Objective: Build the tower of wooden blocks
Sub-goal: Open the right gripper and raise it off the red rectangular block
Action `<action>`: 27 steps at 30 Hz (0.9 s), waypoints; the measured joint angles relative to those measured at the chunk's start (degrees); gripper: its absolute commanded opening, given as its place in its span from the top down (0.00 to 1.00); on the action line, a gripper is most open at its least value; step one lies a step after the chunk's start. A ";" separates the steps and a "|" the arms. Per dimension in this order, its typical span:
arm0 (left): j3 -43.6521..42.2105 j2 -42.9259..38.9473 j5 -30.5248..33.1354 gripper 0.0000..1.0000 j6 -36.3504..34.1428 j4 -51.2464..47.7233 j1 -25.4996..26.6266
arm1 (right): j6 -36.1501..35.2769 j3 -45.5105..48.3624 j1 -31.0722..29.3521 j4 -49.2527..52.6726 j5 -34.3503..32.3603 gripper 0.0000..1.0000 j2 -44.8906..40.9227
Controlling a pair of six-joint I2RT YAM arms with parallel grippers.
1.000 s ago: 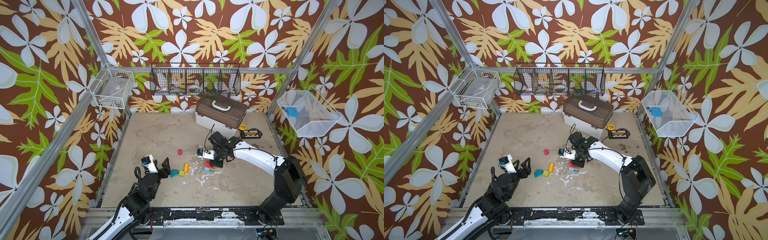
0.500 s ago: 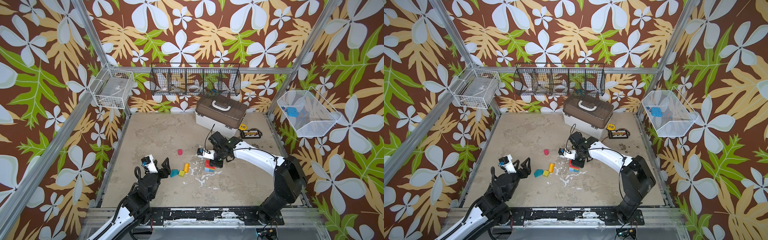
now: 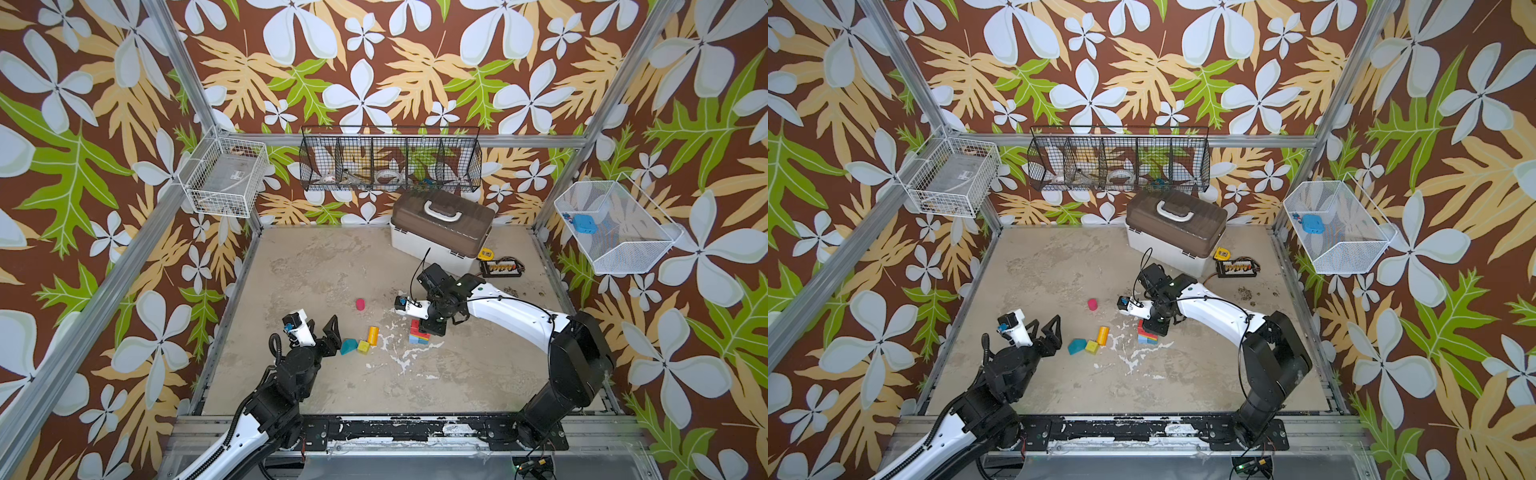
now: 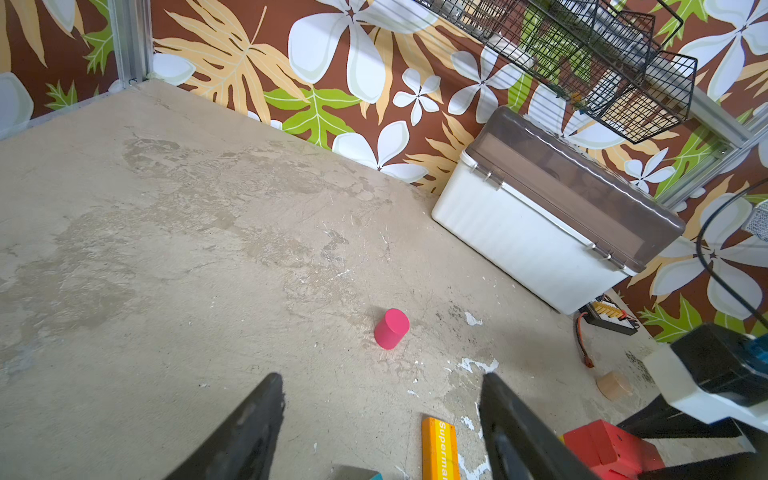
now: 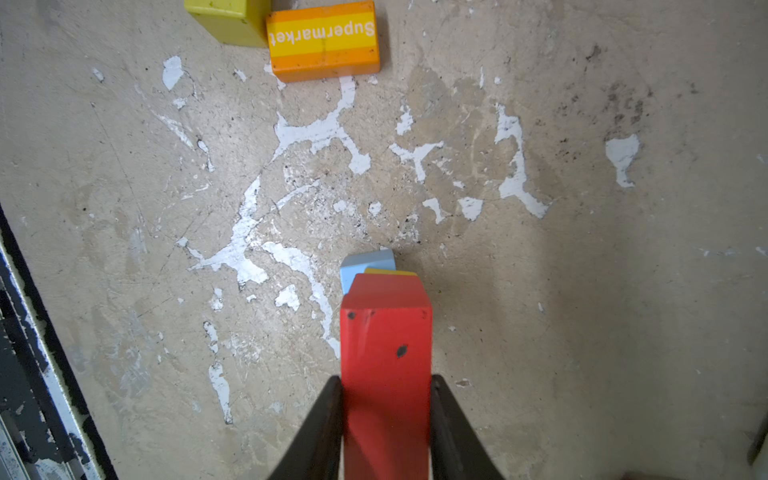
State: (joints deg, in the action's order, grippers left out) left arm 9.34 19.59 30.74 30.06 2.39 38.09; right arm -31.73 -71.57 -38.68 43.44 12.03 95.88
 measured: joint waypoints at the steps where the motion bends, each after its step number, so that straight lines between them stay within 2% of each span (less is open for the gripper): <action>1: 0.00 0.00 0.00 0.24 0.02 0.00 0.00 | 0.02 0.11 0.00 0.00 -0.04 0.66 -0.09; 8: 0.00 0.00 -0.20 0.24 0.02 0.00 0.00 | 0.26 0.61 0.02 0.09 -0.11 0.64 -0.50; 14: 0.00 -0.02 -0.20 0.24 0.02 0.00 0.00 | 0.96 0.74 0.02 0.22 -0.26 0.53 -0.52; 19: -0.02 -0.02 -0.20 0.24 0.02 0.00 0.00 | 1.38 0.68 0.04 0.13 -0.46 0.49 -1.53; 24: -0.02 -0.02 -0.20 0.24 0.02 0.00 0.00 | 2.10 1.27 0.04 -1.86 -0.09 0.47 -7.08; 27: -0.02 0.00 -0.20 0.24 0.02 0.00 0.00 | 3.65 3.98 0.11 -5.25 0.17 0.49 -13.16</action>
State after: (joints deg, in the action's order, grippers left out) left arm 9.32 19.59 30.55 30.09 2.39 38.09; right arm -28.08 -67.59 -38.57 38.20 12.21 82.72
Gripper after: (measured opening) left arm 0.757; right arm 0.527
